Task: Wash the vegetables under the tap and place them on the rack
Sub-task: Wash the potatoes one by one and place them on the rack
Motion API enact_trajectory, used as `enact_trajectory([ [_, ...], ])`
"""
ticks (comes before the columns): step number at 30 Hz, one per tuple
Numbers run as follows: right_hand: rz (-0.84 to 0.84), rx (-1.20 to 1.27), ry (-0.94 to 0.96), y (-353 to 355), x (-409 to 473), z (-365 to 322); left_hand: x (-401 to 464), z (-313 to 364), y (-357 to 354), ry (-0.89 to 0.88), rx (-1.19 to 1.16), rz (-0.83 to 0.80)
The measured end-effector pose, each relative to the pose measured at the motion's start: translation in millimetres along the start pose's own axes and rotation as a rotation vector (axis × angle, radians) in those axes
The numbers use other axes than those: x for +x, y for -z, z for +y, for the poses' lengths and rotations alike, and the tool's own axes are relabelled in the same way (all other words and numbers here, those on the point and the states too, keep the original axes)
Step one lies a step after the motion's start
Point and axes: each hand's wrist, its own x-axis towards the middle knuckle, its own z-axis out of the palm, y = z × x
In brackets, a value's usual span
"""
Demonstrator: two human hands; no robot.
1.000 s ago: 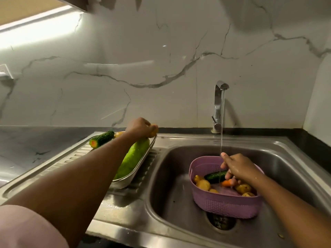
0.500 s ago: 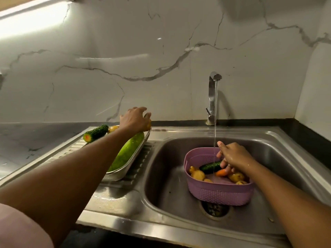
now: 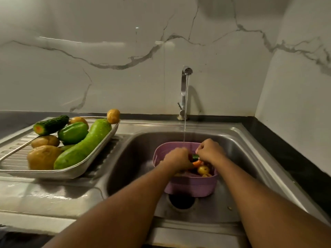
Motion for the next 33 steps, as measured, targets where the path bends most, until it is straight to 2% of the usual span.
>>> enact_trajectory([
  [3,0.031,-0.052,0.038,-2.0,1.7,2.0,10.8,-12.2,-18.8,0.031,0.035,-0.191],
  [7,0.041,-0.116,0.049,-4.9,7.3,2.2,24.0,-25.4,-29.0,0.083,0.006,-0.323],
  [12,-0.077,-0.315,0.028,-10.5,7.3,-3.0,28.8,-29.6,-31.1,0.081,0.116,-0.392],
  [16,-0.379,-0.453,-0.040,-8.2,0.2,-15.4,27.6,-23.9,-31.0,0.077,0.136,-0.380],
  [18,-0.467,-0.507,-0.029,-10.9,-2.7,-17.8,23.3,-21.5,-25.3,0.055,0.112,-0.369],
  [21,-0.445,-0.585,0.044,-12.8,-6.9,-16.4,20.5,-30.4,-8.0,0.010,0.147,-0.337],
  [25,-0.138,-0.482,0.149,-5.1,-10.0,-21.5,16.6,-52.5,12.8,-0.017,0.307,-0.420],
  [27,-0.039,-0.412,0.196,-4.3,-10.9,-26.8,10.3,-54.1,20.8,-0.046,0.301,-0.395],
  [30,-0.052,-0.248,0.177,-9.5,-9.1,-29.6,9.0,-55.1,24.1,-0.060,0.206,-0.313],
  [33,-0.202,0.069,0.110,-12.8,-5.7,-26.1,10.9,-60.6,25.3,-0.037,0.034,-0.222],
])
